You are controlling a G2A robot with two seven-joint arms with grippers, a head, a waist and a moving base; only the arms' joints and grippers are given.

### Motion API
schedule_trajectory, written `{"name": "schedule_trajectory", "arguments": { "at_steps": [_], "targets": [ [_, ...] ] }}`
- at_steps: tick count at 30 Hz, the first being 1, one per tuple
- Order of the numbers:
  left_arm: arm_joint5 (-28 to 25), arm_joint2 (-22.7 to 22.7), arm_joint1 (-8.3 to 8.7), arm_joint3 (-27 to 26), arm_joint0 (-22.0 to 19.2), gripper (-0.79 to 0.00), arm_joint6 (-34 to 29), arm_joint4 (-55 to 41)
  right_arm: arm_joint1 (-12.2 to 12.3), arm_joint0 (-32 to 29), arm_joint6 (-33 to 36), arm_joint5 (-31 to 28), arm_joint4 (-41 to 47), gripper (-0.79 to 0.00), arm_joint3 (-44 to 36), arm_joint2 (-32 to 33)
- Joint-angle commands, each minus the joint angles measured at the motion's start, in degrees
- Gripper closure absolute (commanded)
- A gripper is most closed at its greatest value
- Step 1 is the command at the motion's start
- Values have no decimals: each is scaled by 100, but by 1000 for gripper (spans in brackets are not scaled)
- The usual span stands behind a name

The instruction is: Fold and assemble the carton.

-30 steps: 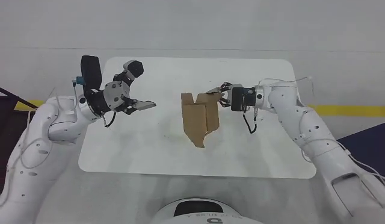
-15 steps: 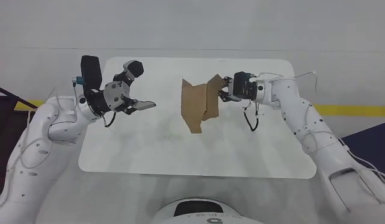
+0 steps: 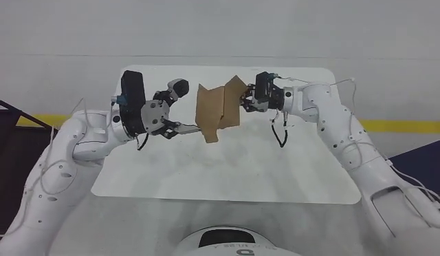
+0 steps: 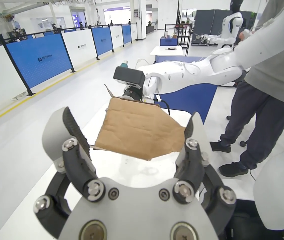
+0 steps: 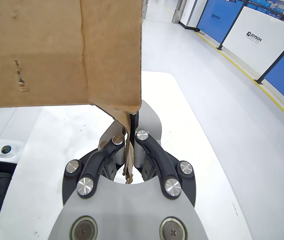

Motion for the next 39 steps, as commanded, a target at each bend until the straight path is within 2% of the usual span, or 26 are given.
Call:
{"name": "schedule_trajectory", "arguments": {
  "at_steps": [1, 10, 13, 20, 25, 29, 32, 35, 39],
  "targets": [
    [4, 32, -14, 5, -13, -745, 22, 159, -10, -1, 87, 0, 172, 0, 19, -20],
    [25, 161, -82, 73, -62, -680, 168, 522, -41, 45, 502, 0, 599, 0, 63, -107],
    [29, 202, -101, 117, -91, -625, 166, 573, -52, 60, 569, 0, 663, 0, 68, -133],
    [-4, 299, -140, 203, -150, -637, 134, 646, -67, 80, 668, 0, 847, 0, 114, -173],
    [-2, 370, -168, 263, -208, -613, 89, 687, -79, 99, 724, 0, 916, 0, 115, -217],
    [1, 424, -191, 326, -252, -511, 69, 726, -91, 118, 752, 0, 946, 0, 102, -257],
    [-6, 451, -206, 367, -283, -397, 65, 738, -97, 132, 756, 0, 953, 0, 114, -282],
    [-26, 469, -219, 401, -309, -372, 53, 744, -103, 145, 753, 0, 964, 0, 129, -304],
    [-42, 482, -233, 440, -334, -379, 34, 762, -112, 176, 740, 0, 983, 0, 138, -335]
  ]
}}
